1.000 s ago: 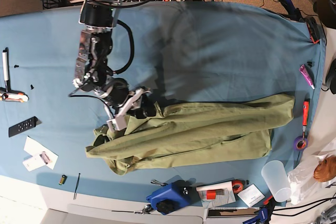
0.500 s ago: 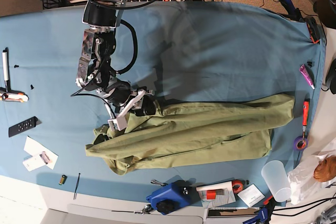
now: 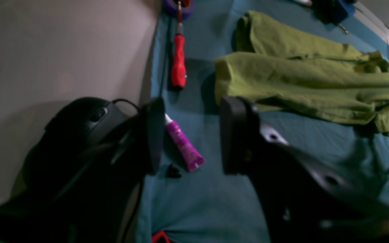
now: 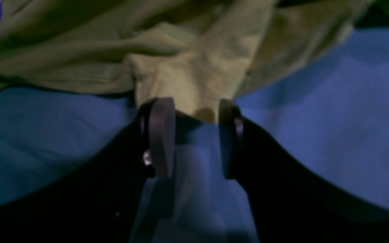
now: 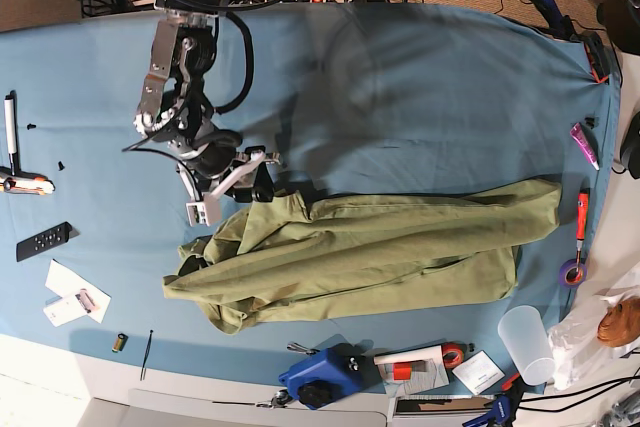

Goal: Layout the t-shirt on the table in an organized manner, then fold the t-shirt properly
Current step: 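Grasp the bunched shirt fabric with the right gripper and tug it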

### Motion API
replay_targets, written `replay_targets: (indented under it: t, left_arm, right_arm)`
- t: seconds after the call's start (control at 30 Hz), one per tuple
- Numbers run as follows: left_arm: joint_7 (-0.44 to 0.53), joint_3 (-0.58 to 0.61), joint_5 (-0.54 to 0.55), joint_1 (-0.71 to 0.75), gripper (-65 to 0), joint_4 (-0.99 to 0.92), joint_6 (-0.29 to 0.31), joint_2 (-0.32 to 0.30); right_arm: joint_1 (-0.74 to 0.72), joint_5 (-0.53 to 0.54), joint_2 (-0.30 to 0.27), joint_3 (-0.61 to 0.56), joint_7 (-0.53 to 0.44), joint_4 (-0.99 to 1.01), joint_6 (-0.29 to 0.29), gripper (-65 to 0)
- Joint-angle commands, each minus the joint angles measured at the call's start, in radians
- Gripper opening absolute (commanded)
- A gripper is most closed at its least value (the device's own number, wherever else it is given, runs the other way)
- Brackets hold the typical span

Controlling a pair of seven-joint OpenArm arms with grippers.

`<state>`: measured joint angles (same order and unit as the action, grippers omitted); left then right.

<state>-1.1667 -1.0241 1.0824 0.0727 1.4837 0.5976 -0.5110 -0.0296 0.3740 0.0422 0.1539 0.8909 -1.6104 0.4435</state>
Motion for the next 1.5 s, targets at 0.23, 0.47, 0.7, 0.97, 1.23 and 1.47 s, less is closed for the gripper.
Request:
replay_targets:
  t: [0.23, 0.47, 0.7, 0.97, 1.23, 1.47]
  left_arm:
    - [0.023, -0.006, 0.026, -0.006, -38.0, 0.015, 0.006, -0.030]
    - [0.023, -0.006, 0.027, -0.006, -38.0, 0.015, 0.006, -0.030]
    - [0.023, -0.006, 0.028, -0.006, -38.0, 0.015, 0.006, -0.029]
    - [0.023, -0.006, 0.034, -0.006, -38.0, 0.015, 0.006, -0.029]
    - [0.023, -0.006, 0.038, -0.006, -41.8, 0.015, 0.006, -0.029]
    - [0.023, -0.006, 0.056, -0.006, -49.8, 0.015, 0.006, -0.029]
  right_arm:
    - [-0.021, -0.037, 0.000, -0.002, -0.076, -0.018, -0.076, -43.4]
    - [-0.021, -0.061, 0.000, -0.002, -0.109, -0.012, -0.086, -43.4]
    - [-0.081, -0.040, 0.000, -0.002, -0.144, 0.140, -0.079, -43.4]
    - [-0.120, -0.004, 0.067, -0.002, -0.126, 0.190, -0.003, -43.4]
    - [-0.121, -0.005, 0.079, -0.002, -0.087, 0.190, -0.003, -58.3]
    - [-0.121, -0.008, 0.080, -0.002, -0.096, 0.189, 0.006, -65.0]
